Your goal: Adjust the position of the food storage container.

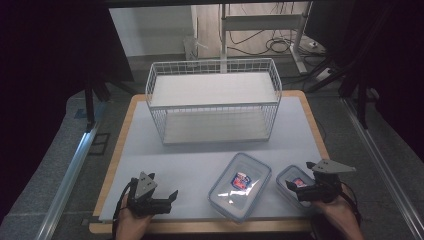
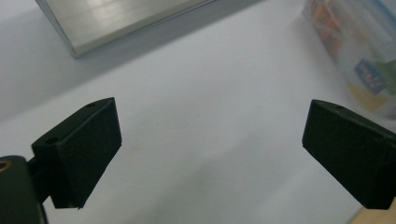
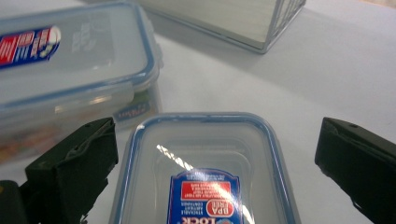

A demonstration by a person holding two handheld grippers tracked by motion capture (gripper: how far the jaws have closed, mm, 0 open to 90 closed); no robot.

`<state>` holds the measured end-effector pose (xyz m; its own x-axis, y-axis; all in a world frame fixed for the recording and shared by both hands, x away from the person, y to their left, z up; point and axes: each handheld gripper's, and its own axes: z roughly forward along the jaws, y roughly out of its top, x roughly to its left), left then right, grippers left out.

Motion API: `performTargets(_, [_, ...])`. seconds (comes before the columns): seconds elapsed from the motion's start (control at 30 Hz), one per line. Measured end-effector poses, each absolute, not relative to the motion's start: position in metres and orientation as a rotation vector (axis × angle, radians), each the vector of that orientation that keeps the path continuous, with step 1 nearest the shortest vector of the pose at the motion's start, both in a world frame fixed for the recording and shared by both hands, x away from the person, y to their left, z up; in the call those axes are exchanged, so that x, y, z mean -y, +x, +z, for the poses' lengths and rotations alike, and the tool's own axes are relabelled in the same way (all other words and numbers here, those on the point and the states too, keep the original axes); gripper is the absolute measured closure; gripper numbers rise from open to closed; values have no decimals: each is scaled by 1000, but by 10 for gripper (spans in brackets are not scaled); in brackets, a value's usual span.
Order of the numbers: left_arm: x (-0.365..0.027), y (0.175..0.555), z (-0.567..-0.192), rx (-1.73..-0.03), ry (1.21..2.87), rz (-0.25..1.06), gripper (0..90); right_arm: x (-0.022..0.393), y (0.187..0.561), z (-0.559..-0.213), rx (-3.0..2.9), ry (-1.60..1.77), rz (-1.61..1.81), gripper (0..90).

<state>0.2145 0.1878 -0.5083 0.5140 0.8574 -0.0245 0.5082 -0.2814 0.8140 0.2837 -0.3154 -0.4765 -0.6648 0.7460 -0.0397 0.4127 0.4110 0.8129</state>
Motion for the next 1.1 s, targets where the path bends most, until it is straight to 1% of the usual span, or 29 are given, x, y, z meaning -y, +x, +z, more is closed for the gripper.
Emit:
performTargets(0.1, [-189, 215, -509, -1127, 1939, 531, 47, 316, 282, -475, -2298, 960, 1136, 0])
performTargets(0.23, [-189, 215, -511, -1115, 1924, 576, 38, 316, 283, -477, -2315, 969, 1151, 0])
performTargets(0.47, [-190, 216, -513, -1059, 1909, 598, 24, 314, 286, -482, -2346, 964, 1130, 0])
performTargets(0.63, [-189, 213, -509, -1051, 1909, 608, 28, 314, 285, -481, -2335, 959, 1149, 39])
performTargets(0.97, [-183, 214, -512, -1041, 1970, 610, 46, 314, 285, -479, -2331, 957, 1174, 112])
performTargets(1.1, [-183, 214, -512, -1041, 1974, 608, 48, 310, 282, -475, -2334, 944, 1202, 165])
